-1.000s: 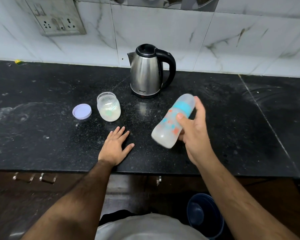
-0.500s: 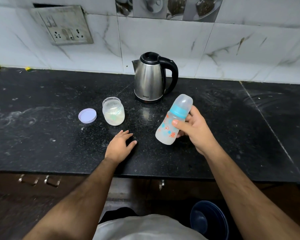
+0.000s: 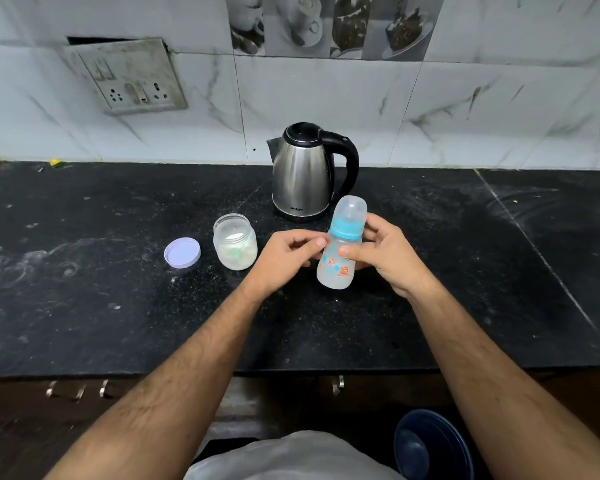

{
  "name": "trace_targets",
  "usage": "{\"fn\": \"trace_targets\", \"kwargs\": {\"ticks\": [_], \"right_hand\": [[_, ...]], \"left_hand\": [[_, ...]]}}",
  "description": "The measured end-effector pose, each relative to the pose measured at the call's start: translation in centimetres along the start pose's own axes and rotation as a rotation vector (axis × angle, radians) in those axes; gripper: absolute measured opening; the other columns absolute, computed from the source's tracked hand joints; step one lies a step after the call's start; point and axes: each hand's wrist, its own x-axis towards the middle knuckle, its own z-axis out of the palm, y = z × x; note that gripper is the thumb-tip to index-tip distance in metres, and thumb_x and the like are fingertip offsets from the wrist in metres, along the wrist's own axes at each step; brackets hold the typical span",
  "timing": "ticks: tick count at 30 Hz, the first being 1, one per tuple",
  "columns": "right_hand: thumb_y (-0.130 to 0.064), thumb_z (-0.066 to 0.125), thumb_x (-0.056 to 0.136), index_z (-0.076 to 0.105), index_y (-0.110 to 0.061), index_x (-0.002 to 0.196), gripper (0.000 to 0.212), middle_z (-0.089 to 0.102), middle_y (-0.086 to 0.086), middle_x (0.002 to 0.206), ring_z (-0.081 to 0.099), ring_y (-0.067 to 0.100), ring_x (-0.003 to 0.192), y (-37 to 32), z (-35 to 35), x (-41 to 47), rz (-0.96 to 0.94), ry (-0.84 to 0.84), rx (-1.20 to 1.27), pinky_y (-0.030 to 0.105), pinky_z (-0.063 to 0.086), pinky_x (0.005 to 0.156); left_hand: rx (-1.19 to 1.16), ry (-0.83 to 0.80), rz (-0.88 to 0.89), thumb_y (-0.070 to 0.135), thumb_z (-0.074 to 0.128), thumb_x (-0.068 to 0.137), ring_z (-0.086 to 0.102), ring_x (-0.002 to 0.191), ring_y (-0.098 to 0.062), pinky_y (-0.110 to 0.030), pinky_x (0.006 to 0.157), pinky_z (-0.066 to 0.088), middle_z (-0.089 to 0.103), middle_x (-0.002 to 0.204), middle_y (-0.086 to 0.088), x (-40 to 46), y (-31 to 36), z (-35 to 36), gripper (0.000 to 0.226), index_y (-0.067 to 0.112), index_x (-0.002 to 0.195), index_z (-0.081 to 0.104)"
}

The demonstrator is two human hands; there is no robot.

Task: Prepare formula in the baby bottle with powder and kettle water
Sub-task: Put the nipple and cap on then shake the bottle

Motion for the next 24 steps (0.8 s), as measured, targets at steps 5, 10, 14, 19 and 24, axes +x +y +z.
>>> {"fn": "trace_targets", "kwargs": {"ticks": [5,10,14,19,24], "right_hand": [[-0.005,0.077,0.080,0.057,-0.018,0.131,0.056,0.072,0.004,0.117,0.072,0.023,0.104,-0.6,1.4,1.0,0.003,0.022,0.011,0.048,0.058,0.085],[-0.002,0.077,0.080,0.057,-0.015,0.130,0.055,0.073,0.006,0.115,0.072,0.024,0.101,-0.4,2.6,1.4,0.012,0.048,0.018,0.041,0.059,0.081],[0.002,0.078,0.078,0.058,-0.013,0.128,0.056,0.073,0.007,0.114,0.073,0.024,0.099,0.7,3.1,1.9,0.030,0.062,0.030,0.033,0.059,0.076],[0.006,0.081,0.073,0.060,-0.011,0.123,0.057,0.073,0.009,0.114,0.072,0.026,0.102,3.0,2.6,3.1,0.037,0.087,-0.062,0.038,0.058,0.089],[0.002,0.084,0.069,0.063,-0.013,0.118,0.056,0.074,0.004,0.110,0.071,0.023,0.102,4.9,1.4,5.7,0.035,0.102,-0.240,0.037,0.056,0.092]], "left_hand": [[-0.022,-0.027,-0.004,0.017,0.060,0.096,0.069,0.090,-0.006,-0.030,0.079,0.055,0.074,0.103,0.010,0.3,0.1,-1.7,0.020,0.028,0.108,0.070],[-0.033,-0.074,-0.016,0.014,0.059,0.096,0.069,0.086,-0.001,-0.027,0.077,0.054,0.073,0.100,0.010,0.8,-0.3,-2.9,0.020,0.028,0.106,0.070],[-0.022,-0.111,-0.048,0.016,0.060,0.096,0.069,0.086,-0.002,-0.023,0.072,0.052,0.074,0.100,0.007,1.3,-1.5,-3.3,0.018,0.023,0.110,0.070],[0.004,-0.139,-0.095,0.012,0.061,0.095,0.069,0.082,0.003,-0.010,0.065,0.049,0.073,0.105,-0.002,2.1,-3.0,-2.9,0.026,0.007,0.120,0.067],[0.131,-0.154,-0.128,0.014,0.060,0.096,0.066,0.077,0.010,-0.006,0.064,0.045,0.071,0.098,0.010,4.2,-4.4,-2.1,0.030,0.018,0.125,0.066]]}}
